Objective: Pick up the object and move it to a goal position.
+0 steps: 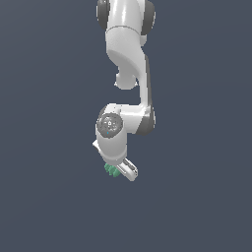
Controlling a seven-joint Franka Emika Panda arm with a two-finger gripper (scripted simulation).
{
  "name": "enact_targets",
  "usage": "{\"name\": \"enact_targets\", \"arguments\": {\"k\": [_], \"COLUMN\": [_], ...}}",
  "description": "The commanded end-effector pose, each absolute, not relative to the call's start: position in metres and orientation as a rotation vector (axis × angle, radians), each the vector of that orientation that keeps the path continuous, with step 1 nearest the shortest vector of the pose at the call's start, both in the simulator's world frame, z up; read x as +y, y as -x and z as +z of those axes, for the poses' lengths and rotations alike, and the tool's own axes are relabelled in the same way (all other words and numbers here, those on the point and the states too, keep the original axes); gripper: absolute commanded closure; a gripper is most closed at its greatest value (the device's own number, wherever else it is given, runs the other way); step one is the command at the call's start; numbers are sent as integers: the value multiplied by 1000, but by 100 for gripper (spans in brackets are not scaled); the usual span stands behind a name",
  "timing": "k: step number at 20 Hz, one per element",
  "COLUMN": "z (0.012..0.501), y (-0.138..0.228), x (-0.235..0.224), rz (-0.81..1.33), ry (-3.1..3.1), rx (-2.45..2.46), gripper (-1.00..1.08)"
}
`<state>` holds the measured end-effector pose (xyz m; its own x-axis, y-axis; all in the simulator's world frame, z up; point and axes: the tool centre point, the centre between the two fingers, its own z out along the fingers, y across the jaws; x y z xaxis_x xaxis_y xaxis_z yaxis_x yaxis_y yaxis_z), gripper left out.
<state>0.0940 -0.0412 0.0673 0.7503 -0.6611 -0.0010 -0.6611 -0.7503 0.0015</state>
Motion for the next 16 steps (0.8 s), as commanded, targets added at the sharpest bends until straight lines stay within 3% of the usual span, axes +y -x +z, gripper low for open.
{"name": "enact_targets", "arguments": {"k": [1,9,16], "z": [78,120,130], "y": [-98,-113,-118], "x": [-27,26,39], "rz": [0,0,0], "ry": [-2940,-2939,-2939], "rx": [-1107,-1108,-1108], "gripper": [108,108,108]}}
